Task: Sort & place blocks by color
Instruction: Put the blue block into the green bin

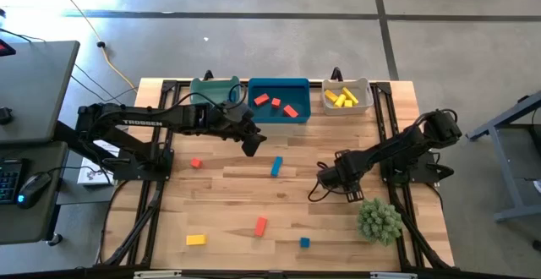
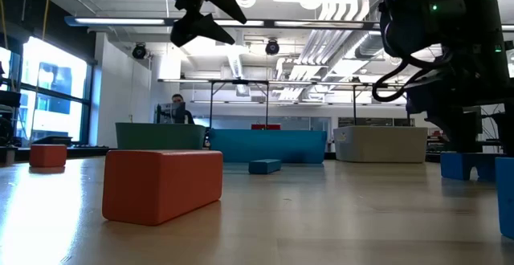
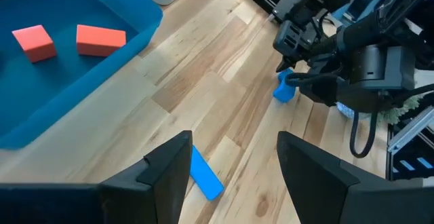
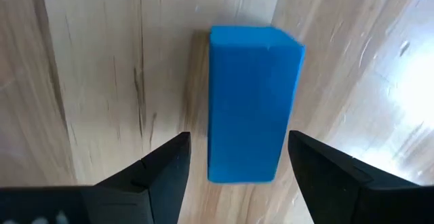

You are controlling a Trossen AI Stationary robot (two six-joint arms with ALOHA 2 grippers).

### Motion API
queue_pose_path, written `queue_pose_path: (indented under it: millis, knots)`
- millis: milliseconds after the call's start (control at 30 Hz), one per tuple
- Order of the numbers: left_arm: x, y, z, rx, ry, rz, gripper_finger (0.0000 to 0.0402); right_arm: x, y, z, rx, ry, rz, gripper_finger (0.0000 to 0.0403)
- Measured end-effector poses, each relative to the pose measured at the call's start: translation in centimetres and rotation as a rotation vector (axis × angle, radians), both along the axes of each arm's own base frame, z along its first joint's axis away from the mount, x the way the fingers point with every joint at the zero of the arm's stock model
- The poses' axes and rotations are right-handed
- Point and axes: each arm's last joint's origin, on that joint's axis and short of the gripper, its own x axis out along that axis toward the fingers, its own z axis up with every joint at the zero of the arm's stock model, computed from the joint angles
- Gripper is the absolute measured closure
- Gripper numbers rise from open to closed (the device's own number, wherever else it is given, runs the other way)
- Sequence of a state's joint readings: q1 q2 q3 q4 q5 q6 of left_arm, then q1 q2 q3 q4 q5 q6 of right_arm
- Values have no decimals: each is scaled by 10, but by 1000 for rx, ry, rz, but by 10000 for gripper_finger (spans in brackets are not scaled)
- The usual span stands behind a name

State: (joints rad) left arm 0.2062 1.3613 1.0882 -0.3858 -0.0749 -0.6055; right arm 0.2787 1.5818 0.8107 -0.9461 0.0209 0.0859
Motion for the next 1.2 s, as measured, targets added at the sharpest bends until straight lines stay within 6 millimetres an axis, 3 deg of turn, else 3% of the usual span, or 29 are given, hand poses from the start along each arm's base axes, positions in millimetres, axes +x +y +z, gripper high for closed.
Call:
queue_pose_path:
  millis: [233,467,767,1000,1200]
  knots:
    - [0,0,0,8,0,40,197,4,-6,-1,8,-20,-22,188]
    - [0,0,0,-8,-1,54,197,5,-12,-1,25,-14,-48,294]
    - [-1,0,-1,-9,1,56,197,10,-20,3,70,-22,-84,299]
    - [-1,2,0,34,16,27,197,41,-24,35,96,-161,-128,299]
    - [-4,15,-1,-36,-8,118,197,67,-34,72,92,-317,-219,299]
